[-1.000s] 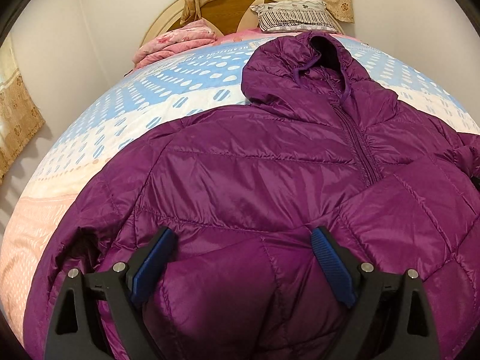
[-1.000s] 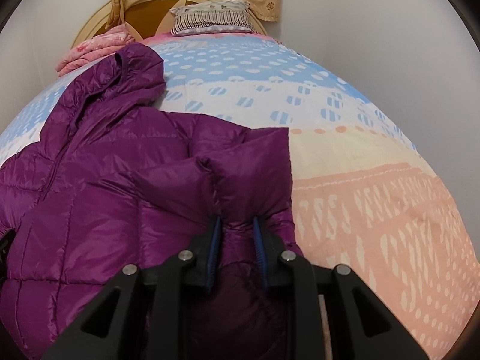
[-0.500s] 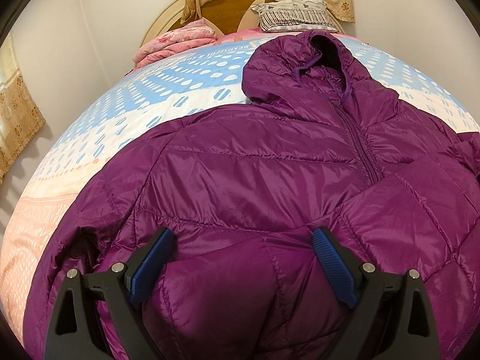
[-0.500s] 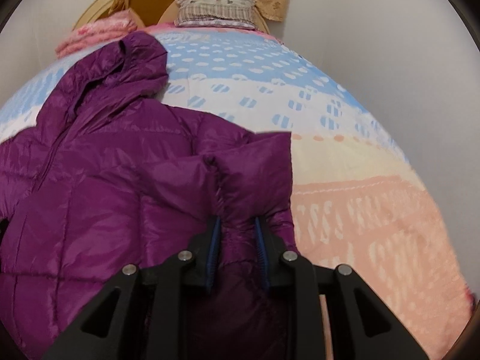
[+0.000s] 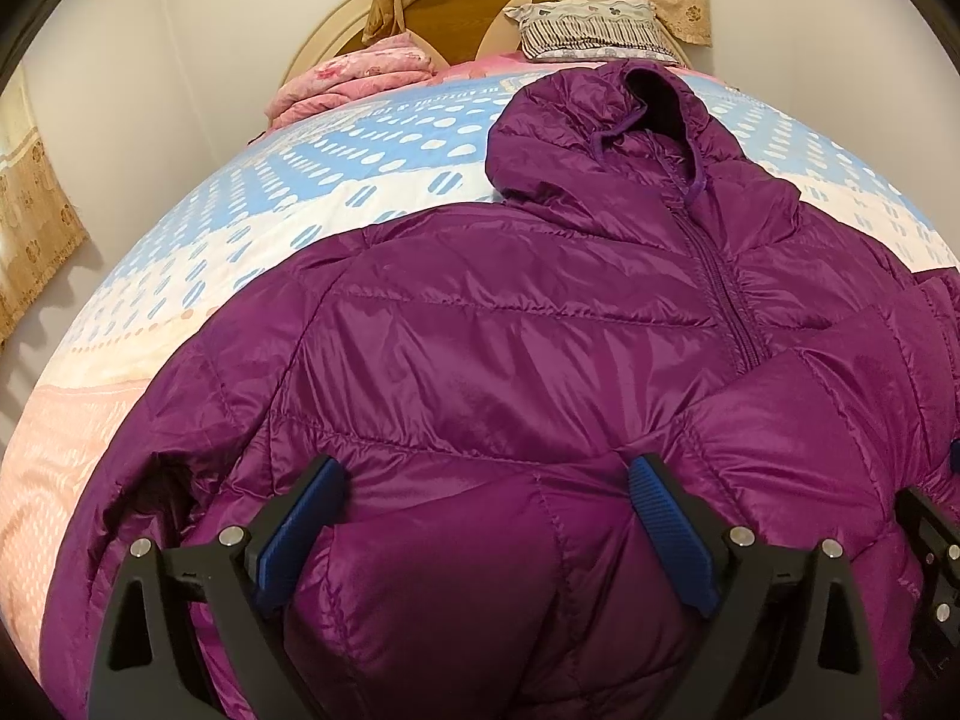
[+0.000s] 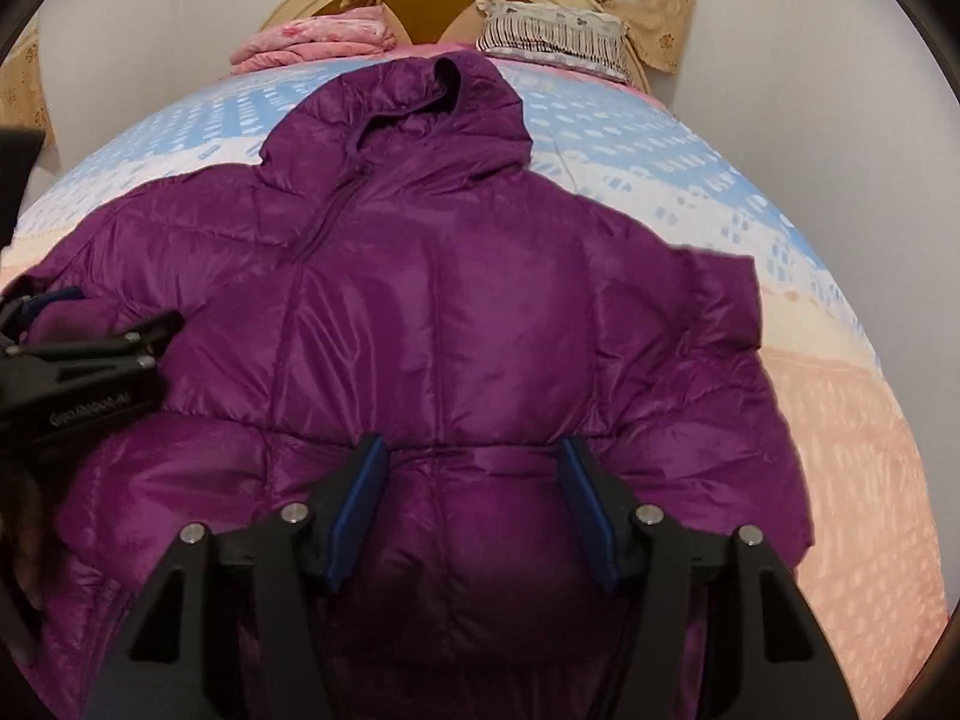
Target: Fold large clothes
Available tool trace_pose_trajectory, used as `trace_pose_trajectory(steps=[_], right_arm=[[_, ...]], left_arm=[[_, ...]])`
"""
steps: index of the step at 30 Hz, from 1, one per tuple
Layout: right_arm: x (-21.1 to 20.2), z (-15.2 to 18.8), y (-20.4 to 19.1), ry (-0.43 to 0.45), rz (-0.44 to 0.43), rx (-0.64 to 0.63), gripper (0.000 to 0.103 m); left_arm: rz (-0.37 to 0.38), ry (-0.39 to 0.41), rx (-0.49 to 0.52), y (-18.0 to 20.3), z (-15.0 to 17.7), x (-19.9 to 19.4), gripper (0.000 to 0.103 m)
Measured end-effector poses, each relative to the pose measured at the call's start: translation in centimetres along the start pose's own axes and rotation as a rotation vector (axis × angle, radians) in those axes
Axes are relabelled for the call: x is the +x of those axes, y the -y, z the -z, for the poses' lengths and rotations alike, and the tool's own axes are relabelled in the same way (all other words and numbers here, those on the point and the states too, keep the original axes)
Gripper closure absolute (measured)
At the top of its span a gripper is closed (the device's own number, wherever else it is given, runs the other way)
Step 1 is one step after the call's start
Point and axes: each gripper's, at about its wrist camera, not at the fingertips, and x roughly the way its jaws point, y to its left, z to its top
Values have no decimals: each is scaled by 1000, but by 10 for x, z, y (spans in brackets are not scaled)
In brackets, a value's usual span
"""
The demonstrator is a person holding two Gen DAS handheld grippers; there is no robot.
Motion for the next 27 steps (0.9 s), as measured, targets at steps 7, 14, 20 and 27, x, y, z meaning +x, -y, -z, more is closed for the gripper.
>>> trace_pose_trajectory(steps=[7, 14, 20, 27], right_arm=[[-1, -1, -2, -7, 23, -7, 40], [-50, -3, -35, 94, -47, -33, 38], [-7, 14, -61, 15, -40, -57, 38], [-4, 16, -55, 21, -35, -41, 34]], left_arm=[[15, -10, -6, -2, 0, -1, 6], [89, 58, -52, -33, 14, -58, 6], [-16, -14, 9, -28, 33, -28, 5], [-39, -16, 1, -28, 33, -24, 1]])
